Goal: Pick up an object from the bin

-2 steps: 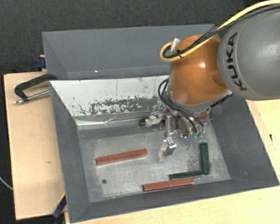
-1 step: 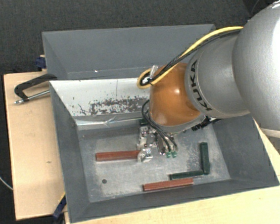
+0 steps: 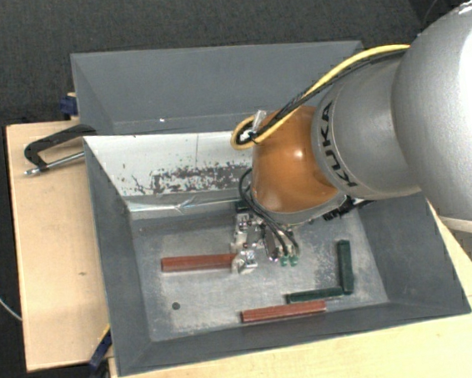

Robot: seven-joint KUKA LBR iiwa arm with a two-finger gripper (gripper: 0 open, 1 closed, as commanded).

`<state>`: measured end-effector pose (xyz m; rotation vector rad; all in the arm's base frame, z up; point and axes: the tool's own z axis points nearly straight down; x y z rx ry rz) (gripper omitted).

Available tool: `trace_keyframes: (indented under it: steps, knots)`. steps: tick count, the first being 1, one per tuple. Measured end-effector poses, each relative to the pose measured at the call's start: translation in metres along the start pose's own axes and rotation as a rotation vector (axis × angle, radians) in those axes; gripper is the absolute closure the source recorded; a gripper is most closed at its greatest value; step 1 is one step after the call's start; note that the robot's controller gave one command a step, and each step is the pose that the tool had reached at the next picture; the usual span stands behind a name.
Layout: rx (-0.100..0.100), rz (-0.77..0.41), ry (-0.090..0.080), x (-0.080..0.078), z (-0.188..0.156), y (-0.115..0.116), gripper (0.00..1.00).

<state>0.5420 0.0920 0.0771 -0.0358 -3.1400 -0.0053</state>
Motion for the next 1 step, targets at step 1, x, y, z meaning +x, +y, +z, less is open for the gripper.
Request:
trace_keyframes:
  steps: [1]
  knots:
    - [0.001,0.023,-0.007,0.0082,-0.1295,-0.0112,1.0]
